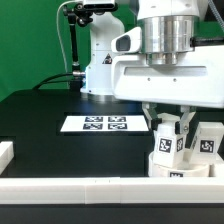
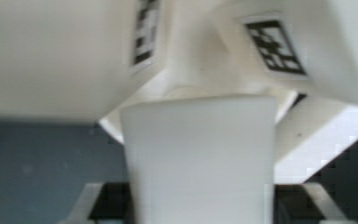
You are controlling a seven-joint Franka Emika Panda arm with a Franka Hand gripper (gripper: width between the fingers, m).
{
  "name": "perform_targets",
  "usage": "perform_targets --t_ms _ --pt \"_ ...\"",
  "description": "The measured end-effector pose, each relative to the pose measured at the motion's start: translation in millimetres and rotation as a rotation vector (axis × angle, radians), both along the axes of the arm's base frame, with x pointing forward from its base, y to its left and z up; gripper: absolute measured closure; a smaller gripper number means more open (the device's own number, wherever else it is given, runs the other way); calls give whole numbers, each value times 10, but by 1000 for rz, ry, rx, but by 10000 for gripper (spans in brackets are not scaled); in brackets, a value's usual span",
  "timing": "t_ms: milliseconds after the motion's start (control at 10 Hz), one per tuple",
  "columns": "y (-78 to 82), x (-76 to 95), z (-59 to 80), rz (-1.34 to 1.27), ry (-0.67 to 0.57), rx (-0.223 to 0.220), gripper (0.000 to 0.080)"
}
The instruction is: Assemble stool
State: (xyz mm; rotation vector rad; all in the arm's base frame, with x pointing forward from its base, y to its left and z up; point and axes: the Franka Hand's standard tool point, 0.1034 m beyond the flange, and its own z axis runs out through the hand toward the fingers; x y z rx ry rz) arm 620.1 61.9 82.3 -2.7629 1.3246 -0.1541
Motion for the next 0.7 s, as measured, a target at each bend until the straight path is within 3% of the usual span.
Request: perform_targets --t_ms 700 --pt "46 -15 -14 -498 20 102 462"
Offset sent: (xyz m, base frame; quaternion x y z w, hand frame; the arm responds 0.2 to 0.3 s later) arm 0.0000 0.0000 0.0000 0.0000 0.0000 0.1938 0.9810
